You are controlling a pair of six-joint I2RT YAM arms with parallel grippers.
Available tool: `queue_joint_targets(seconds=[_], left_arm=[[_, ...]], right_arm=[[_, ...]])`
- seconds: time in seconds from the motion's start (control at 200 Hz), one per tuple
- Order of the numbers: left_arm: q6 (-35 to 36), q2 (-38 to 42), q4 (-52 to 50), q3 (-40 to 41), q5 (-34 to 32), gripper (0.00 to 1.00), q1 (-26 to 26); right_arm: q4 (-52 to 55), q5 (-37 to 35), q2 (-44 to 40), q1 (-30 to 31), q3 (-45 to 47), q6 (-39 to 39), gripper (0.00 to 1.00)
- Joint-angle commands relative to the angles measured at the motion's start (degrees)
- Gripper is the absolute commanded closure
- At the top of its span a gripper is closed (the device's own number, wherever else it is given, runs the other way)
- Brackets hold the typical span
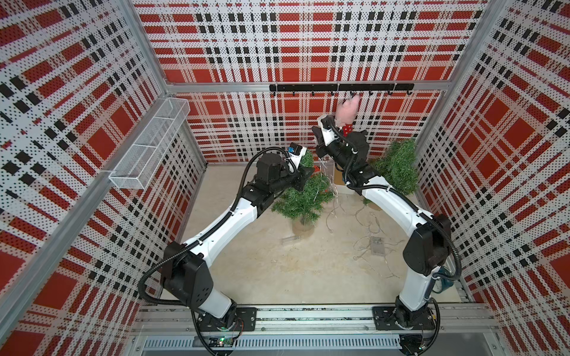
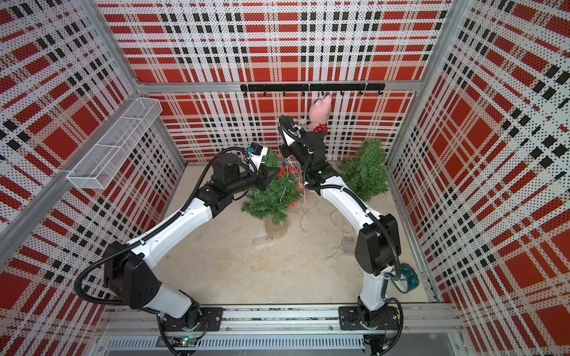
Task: Wrap string light around the christmas tree
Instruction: Move the christmas tree to the center of the board.
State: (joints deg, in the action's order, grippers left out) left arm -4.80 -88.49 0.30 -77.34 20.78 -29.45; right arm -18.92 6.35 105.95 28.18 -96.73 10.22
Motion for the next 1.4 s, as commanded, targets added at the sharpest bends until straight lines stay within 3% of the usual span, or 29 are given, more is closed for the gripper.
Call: queue_joint_targets(seconds=[0.0, 0.14, 0.271, 0.456, 0.581, 0.711, 0.907, 1.037, 1.192, 1.278, 1.393], left_arm=[[-2.0, -2.04, 5.95, 1.3, 1.88, 0.94, -0.35], [-0.83, -2.35, 4.78, 2.18, 1.95, 0.76, 0.66], [-0.65, 0.87, 3.73, 3.69, 4.43, 0.49, 3.84], [0.99, 6.76, 0.11, 5.62, 8.21, 0.19, 7.73], [0.14, 9.33, -0.54, 6.96, 12.16, 0.16, 11.18], [0.75, 10.45, -1.55, 6.34, 13.58, 0.15, 11.23], [0.61, 10.03, -0.44, 5.52, 11.96, 0.15, 9.81], [3.07, 7.27, -1.75, 3.9, 8.48, 0.17, 5.5], [5.09, 7.98, -4.52, 1.89, 5.88, 0.11, 4.94], [4.79, 9.31, -5.21, 0.97, 5.8, 0.03, 5.51], [4.97, 10.17, -6.92, 0.26, 5.91, 0.02, 5.03]], right_arm=[[-11.13, 0.01, -2.93, -1.59, 3.14, 1.21, 1.0], [-12.04, 3.74, -4.99, -2.47, 7.18, -0.9, 1.0], [-12.06, 6.38, -6.55, -2.78, 9.53, -2.69, 1.0], [-12.03, 8.95, -7.37, -3.84, 10.21, -8.65, 1.0], [-12.11, 9.96, -7.18, -3.9, 10.18, -10.79, 1.0], [-12.93, 10.07, -6.22, -3.86, 10.77, -12.42, 1.0], [-12.13, 10.13, -6.86, -4.08, 11.26, -12.18, 1.0], [-11.15, 10.6, -7.99, -4.58, 12.46, -11.81, 1.0], [-11.05, 11.56, -10.82, -5.52, 15.7, -11.99, 1.0], [-10.71, 11.91, -11.29, -5.97, 16.22, -12.19, 1.0], [-11.54, 11.95, -11.43, -6.21, 16.84, -12.77, 1.0]])
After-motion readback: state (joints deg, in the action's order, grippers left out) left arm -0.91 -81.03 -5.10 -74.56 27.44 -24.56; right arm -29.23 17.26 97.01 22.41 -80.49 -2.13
